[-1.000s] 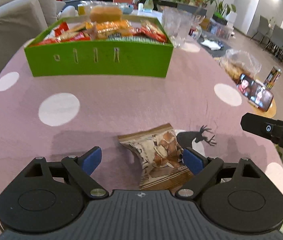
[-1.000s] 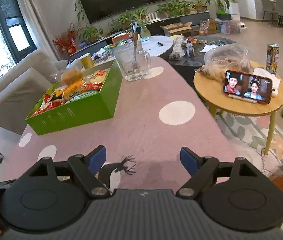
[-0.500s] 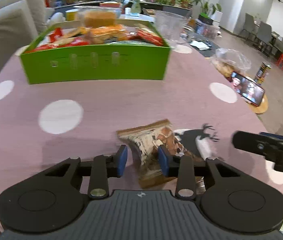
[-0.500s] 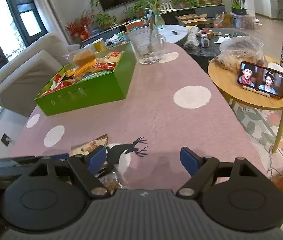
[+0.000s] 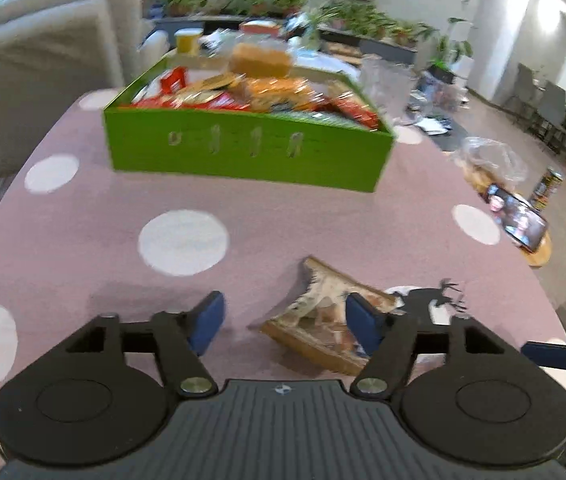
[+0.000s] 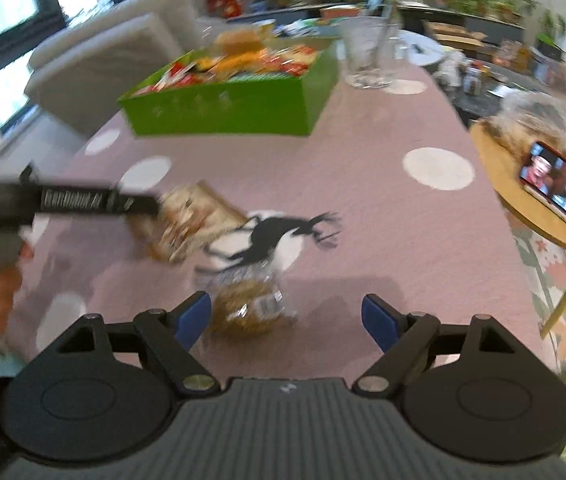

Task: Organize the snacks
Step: 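Move the left tool to the brown nut snack bag while the right tool reaches the clear oat bar packet, then close both grippers on their packets and lift them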

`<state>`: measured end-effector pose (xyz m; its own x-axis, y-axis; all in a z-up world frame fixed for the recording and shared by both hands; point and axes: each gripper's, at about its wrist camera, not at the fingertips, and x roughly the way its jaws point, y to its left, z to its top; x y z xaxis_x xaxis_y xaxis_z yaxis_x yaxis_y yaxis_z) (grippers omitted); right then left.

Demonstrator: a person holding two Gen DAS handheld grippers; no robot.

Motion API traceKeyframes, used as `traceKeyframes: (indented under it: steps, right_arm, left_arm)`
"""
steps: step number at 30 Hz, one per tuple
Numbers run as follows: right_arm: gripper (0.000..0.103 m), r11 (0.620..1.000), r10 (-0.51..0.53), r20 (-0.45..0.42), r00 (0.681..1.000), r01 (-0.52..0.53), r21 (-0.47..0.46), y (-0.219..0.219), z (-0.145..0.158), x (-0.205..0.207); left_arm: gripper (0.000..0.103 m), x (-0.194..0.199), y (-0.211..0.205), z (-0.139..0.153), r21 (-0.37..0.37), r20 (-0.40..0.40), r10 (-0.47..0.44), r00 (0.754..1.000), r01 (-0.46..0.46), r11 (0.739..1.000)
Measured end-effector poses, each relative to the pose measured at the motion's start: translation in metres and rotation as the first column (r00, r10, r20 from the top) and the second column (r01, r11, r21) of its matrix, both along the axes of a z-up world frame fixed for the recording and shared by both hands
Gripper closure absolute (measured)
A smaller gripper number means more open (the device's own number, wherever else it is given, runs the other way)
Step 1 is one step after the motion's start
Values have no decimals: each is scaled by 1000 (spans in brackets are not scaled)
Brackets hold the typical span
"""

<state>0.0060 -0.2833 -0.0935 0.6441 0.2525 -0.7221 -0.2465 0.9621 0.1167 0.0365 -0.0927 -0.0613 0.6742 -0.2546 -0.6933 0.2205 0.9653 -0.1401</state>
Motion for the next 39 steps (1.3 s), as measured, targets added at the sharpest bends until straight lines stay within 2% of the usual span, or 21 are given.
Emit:
traceKeyframes:
  steps: [3, 5, 8, 10, 15, 20, 23, 25, 32, 39]
  right_arm:
    - [38, 994, 73, -3, 997, -73, -78, 9, -4, -5]
    - [35, 989, 93, 1, 996, -92, -113, 13, -8, -6]
    - [34, 991, 96, 6, 995, -95, -99, 14, -10, -4]
    - [34, 990, 107, 16, 994, -105, -94, 17, -10, -4]
    - [32, 989, 122, 12, 993, -120, -90, 29, -13, 0]
    - [33, 995, 66, -1, 998, -66, -77, 34, -16, 7]
    - [34, 994, 56, 22, 998, -53, -100, 36, -12, 6]
    - [34, 996, 52, 16, 999, -51, -78, 34, -10, 7]
    - [34, 999, 8, 74, 997, -5, -33, 30, 5, 4]
    - [34, 999, -46, 119, 992, 46, -2, 27, 22, 10]
  left_arm:
    - [27, -3, -12, 0, 22, 18, -84, 996, 83, 996]
    - [26, -3, -22, -5, 58, 16, -123, 992, 122, 991]
    - [26, 2, -34, -16, 111, 4, -135, 991, 133, 985]
    - [26, 7, -38, -20, 122, -4, -140, 990, 140, 983]
    - [33, 15, -39, -29, 125, -25, -131, 991, 134, 983]
    - [38, 11, -35, -27, 119, -12, -148, 989, 148, 982]
    - [38, 8, -32, -26, 118, -9, -152, 988, 152, 981]
    - [38, 6, -29, -23, 109, 2, -150, 989, 149, 983]
    - [38, -6, -17, -5, 87, 68, -135, 988, 129, 988]
    - [38, -8, -2, 7, 65, 98, -89, 991, 83, 994]
